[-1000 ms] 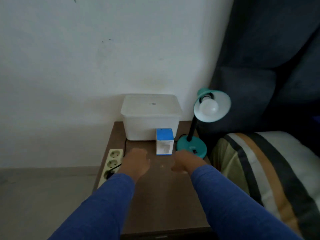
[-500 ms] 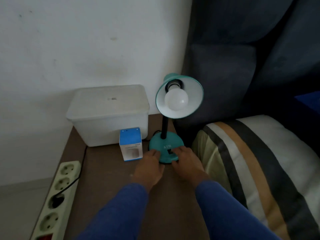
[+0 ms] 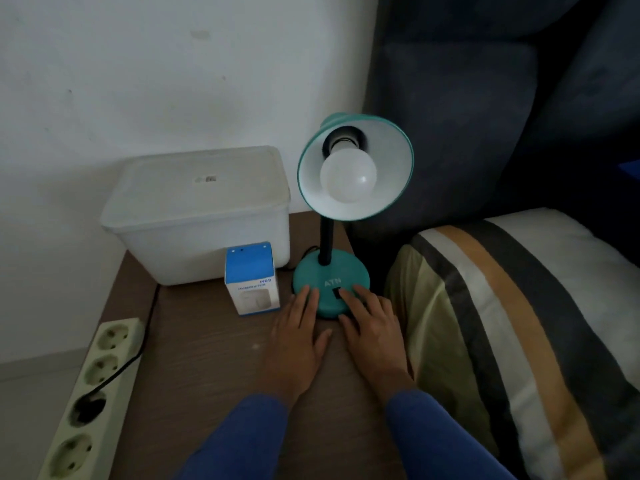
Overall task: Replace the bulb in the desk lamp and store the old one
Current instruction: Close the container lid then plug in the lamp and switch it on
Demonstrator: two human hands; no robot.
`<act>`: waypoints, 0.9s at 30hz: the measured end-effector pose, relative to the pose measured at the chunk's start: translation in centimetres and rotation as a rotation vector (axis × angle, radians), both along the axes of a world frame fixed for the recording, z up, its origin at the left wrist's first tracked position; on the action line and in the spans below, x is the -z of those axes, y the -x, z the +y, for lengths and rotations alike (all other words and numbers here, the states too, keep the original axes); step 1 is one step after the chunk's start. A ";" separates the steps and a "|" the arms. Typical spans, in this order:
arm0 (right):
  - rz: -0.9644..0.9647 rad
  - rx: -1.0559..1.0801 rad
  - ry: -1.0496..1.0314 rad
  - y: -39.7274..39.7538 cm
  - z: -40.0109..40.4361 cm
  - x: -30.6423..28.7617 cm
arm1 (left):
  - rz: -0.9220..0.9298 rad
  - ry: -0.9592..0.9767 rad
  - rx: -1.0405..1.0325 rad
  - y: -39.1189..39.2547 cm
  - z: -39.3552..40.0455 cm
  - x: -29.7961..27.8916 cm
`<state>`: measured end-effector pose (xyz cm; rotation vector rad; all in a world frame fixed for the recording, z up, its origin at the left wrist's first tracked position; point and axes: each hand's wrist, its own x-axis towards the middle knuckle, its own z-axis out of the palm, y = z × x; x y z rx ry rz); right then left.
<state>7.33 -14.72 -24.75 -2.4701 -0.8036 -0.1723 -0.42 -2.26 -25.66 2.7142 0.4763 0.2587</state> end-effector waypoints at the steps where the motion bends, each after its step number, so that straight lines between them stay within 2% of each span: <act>1: -0.004 0.001 -0.026 0.0 0.0 0.1 | 0.004 0.009 -0.004 0.0 0.1 0.1; 10: -0.074 0.037 -0.055 0.0 0.2 0.7 | -0.006 0.004 -0.017 0.1 0.0 0.3; 27: -0.082 0.015 -0.020 -0.1 0.2 0.9 | 0.000 -0.028 -0.005 0.0 0.1 0.4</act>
